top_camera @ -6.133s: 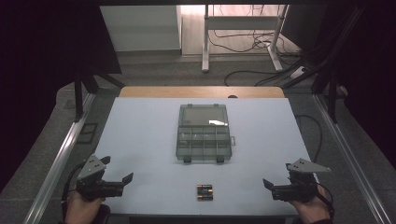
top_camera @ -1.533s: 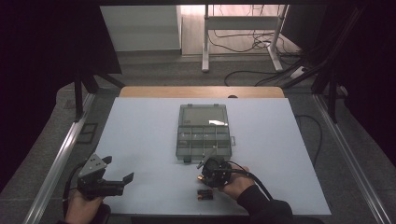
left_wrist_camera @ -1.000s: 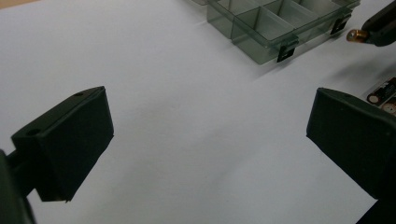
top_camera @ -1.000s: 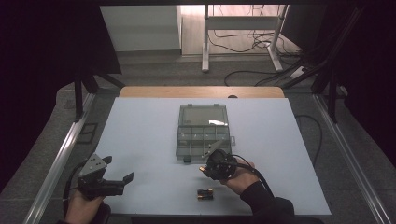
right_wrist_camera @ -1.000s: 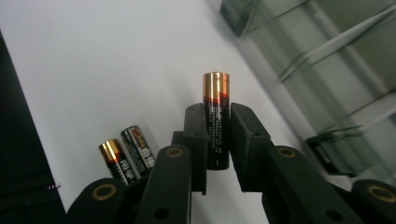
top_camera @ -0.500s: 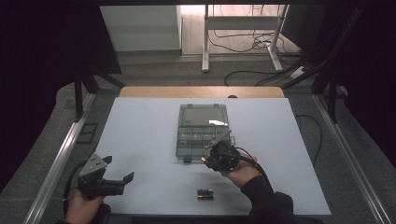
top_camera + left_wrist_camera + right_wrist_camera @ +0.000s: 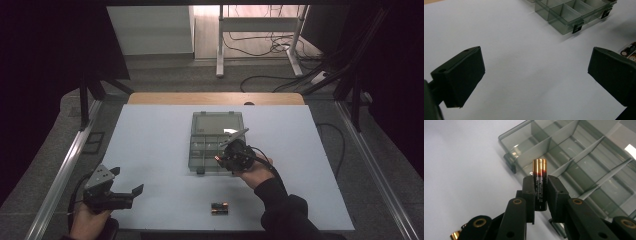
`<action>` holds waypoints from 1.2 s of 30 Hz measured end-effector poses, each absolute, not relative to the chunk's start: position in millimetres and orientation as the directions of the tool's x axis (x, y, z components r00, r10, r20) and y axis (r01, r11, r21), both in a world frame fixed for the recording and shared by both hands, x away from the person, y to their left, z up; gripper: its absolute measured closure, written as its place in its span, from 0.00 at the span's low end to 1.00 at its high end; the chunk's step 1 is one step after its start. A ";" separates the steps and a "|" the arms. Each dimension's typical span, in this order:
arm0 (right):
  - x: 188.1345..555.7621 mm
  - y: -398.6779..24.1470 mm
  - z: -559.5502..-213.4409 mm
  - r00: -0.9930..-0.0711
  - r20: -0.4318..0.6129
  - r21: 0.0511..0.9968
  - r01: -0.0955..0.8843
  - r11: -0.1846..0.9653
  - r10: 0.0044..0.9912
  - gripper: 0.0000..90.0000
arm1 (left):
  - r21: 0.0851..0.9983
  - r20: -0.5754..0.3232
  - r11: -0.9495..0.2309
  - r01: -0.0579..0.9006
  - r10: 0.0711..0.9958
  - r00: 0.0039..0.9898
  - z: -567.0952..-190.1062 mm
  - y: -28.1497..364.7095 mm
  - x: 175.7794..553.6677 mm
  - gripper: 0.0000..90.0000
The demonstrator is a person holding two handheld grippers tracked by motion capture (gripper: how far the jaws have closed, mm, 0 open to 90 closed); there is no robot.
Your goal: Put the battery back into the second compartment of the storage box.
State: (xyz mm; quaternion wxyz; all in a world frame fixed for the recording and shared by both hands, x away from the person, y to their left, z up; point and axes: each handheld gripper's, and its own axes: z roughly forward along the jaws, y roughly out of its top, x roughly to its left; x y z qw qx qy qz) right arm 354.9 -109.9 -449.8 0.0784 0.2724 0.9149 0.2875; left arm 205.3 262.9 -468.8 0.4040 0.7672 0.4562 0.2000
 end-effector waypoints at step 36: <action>425.4 -77.1 -456.8 -0.769 0.011 0.606 0.514 0.608 0.639 0.85 | 0.804 -0.063 -0.262 0.535 0.856 0.513 -468.9 263.6 205.7 0.02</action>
